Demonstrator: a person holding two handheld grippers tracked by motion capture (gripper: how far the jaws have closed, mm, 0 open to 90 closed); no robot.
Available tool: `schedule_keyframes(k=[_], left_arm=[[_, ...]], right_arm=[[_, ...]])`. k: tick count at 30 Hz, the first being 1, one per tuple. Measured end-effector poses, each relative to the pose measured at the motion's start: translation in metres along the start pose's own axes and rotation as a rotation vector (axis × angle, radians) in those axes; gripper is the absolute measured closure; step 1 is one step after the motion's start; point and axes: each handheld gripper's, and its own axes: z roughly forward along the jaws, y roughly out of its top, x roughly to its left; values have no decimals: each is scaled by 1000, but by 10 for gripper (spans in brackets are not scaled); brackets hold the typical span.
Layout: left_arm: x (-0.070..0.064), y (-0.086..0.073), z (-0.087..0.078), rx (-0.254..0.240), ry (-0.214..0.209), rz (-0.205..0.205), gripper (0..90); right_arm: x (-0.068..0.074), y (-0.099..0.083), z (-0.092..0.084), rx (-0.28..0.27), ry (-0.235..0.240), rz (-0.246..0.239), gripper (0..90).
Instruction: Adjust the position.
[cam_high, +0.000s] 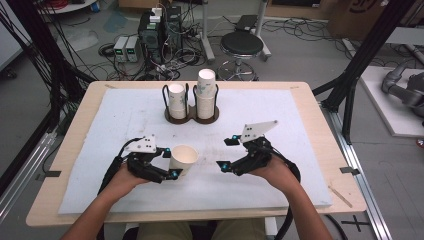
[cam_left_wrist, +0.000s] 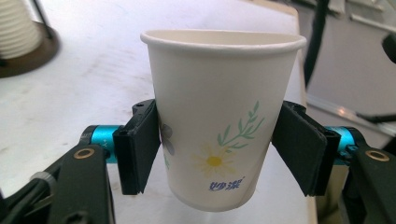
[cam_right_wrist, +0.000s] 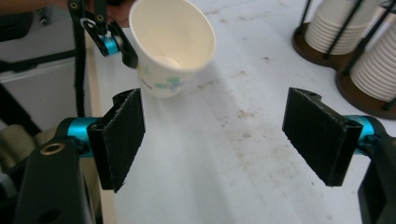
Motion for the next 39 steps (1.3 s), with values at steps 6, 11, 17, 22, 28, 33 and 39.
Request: schedule_keyframes(k=[6, 11, 17, 22, 28, 33, 39], left_arm=[[5, -9, -10, -90, 52, -5, 327], [7, -14, -16, -143, 74, -4, 327], [10, -20, -25, -207, 110, -11, 327], [12, -25, -34, -262, 160, -25, 326], [13, -30, -43, -291, 214, -26, 324], [15, -33, -50, -313, 246, -33, 324], [17, -36, -60, -352, 293, -43, 324]], right_arm=[[-2, -24, -9, -68, -61, 45, 214], [-3, -41, -17, -110, -120, 82, 214], [-4, -60, -24, -121, -182, 126, 214], [-5, -76, -29, -141, -232, 159, 214], [-9, -92, -33, -154, -286, 195, 214], [-10, -97, -33, -144, -309, 208, 214], [-7, -95, -36, -174, -321, 217, 214]])
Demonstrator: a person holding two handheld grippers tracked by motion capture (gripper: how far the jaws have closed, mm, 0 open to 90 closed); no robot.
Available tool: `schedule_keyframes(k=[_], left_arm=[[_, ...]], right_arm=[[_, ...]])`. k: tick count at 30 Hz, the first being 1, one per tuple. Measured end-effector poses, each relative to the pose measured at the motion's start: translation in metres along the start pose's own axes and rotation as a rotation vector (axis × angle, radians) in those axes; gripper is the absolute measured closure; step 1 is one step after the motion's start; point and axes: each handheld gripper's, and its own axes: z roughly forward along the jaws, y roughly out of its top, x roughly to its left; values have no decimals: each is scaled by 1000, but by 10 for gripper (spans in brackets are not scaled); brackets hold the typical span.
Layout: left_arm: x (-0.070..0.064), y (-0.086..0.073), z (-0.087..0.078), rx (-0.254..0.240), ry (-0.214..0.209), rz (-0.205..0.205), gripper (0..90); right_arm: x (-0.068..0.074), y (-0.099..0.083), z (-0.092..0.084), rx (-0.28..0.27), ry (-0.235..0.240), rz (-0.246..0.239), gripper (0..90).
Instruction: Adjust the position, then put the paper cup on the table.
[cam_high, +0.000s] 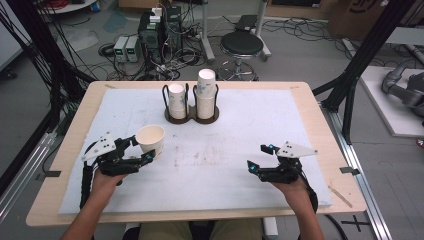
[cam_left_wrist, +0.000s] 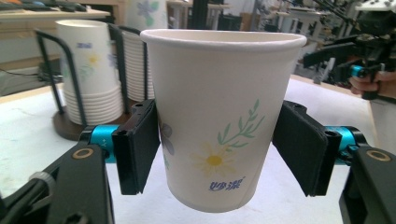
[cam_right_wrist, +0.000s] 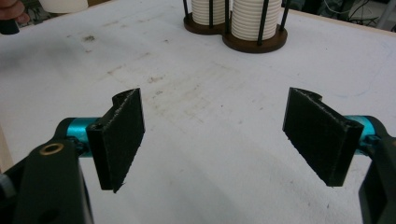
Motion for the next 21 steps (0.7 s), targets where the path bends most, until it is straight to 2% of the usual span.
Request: schedule_keyframes(k=[8, 16, 19, 21], left_arm=[[3, 0, -4, -20, 30, -3, 324], [5, -1, -3, -38, 31, -1, 325], [7, -2, -4, -30, 45, 7, 324], [10, -3, -4, -37, 55, -3, 324]], right_arm=[[-1, -2, -4, -27, -21, 14, 214], [-2, -3, -4, -31, -29, 14, 215], [-1, -4, -5, -27, -31, 21, 215], [-2, -4, -5, -26, -34, 26, 215]])
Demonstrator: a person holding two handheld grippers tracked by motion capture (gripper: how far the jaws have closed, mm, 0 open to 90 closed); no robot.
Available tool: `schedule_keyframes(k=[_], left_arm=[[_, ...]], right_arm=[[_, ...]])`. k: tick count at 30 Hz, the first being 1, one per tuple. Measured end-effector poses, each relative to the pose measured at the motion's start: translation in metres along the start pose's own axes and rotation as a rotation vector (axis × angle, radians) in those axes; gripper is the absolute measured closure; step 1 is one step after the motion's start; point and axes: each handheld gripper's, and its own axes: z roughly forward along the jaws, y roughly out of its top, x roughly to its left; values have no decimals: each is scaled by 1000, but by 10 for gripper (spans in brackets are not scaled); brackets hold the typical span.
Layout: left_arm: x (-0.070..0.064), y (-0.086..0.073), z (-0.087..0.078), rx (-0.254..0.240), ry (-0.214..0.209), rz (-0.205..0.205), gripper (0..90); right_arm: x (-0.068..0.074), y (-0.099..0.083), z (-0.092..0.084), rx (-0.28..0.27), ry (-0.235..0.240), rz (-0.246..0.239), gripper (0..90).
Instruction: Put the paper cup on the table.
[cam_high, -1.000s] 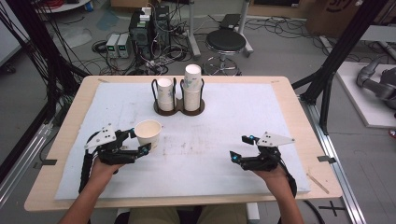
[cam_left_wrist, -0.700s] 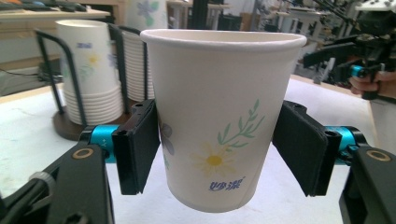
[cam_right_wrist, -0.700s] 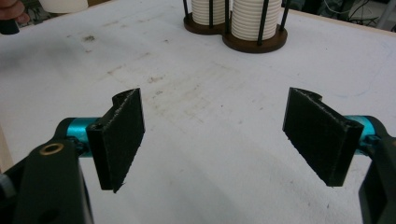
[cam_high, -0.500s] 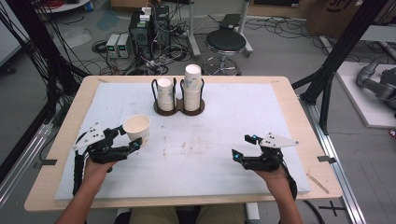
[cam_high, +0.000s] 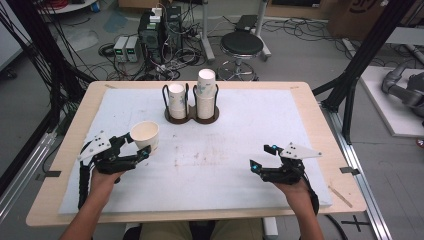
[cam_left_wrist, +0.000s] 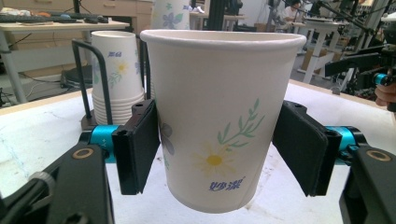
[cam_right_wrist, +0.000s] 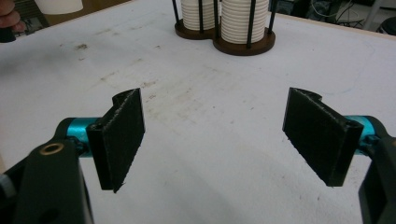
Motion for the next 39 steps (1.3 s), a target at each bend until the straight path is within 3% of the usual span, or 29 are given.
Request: schedule_keyframes(k=[4, 11, 20, 31, 39], left_arm=[[5, -3, -1, -5, 15, -21, 322], [11, -12, 4, 38, 50, -19, 316], [24, -26, 13, 147, 81, -13, 313], [24, -34, 21, 289, 137, 16, 306], [23, -34, 16, 333, 166, 6, 305]], right_arm=[[1, 0, 0, -3, 3, -1, 215], [3, -1, 0, 0, 17, -16, 215], [3, -2, -1, -4, 23, -24, 215], [4, -2, 0, 1, 29, -22, 215], [4, -2, -1, -1, 30, -23, 215]])
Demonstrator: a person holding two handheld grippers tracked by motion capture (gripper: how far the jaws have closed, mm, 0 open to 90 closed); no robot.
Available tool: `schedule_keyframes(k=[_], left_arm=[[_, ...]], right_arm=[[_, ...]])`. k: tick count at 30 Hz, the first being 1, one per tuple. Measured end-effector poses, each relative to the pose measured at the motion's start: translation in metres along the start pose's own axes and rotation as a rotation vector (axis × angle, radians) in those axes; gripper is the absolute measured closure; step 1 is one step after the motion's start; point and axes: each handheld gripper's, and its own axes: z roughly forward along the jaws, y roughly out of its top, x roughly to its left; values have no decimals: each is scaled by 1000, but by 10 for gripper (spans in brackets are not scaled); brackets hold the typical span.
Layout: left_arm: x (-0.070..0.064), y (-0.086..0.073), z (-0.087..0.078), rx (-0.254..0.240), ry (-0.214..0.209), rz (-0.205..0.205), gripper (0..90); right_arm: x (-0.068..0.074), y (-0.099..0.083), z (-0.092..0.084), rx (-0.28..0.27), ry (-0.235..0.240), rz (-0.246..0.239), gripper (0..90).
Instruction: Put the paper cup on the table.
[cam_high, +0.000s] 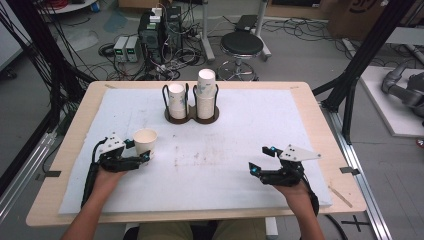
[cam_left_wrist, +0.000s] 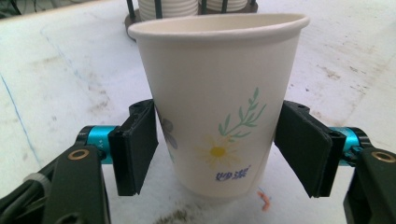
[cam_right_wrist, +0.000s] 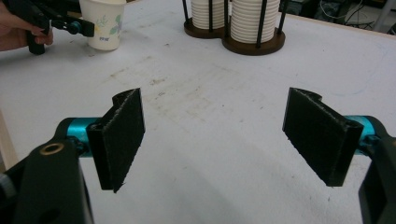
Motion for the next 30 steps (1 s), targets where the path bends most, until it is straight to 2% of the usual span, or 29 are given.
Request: schedule_keyframes(k=[7, 14, 17, 19, 23, 25, 30], left_arm=[[-1, -4, -7, 30, -6, -27, 295], [-3, -6, -10, 54, -8, -57, 244], [-3, -8, -14, 58, -5, -99, 165], [-1, -9, -19, 56, -7, -115, 161], [1, -10, -36, 7, -20, -129, 161], [2, -10, -46, -25, -25, -121, 161], [-1, -4, -65, -161, -18, -108, 161]], right_arm=[[1, 0, 0, 6, 9, 2, 215], [0, 0, 0, 7, 8, -2, 215], [0, 0, -1, 4, 8, -2, 215], [0, 0, -1, 4, 6, 3, 215], [-1, 0, -2, 4, 2, 3, 215], [-2, -1, -3, 4, -2, 4, 215], [-2, -1, -5, 6, -27, 6, 215]])
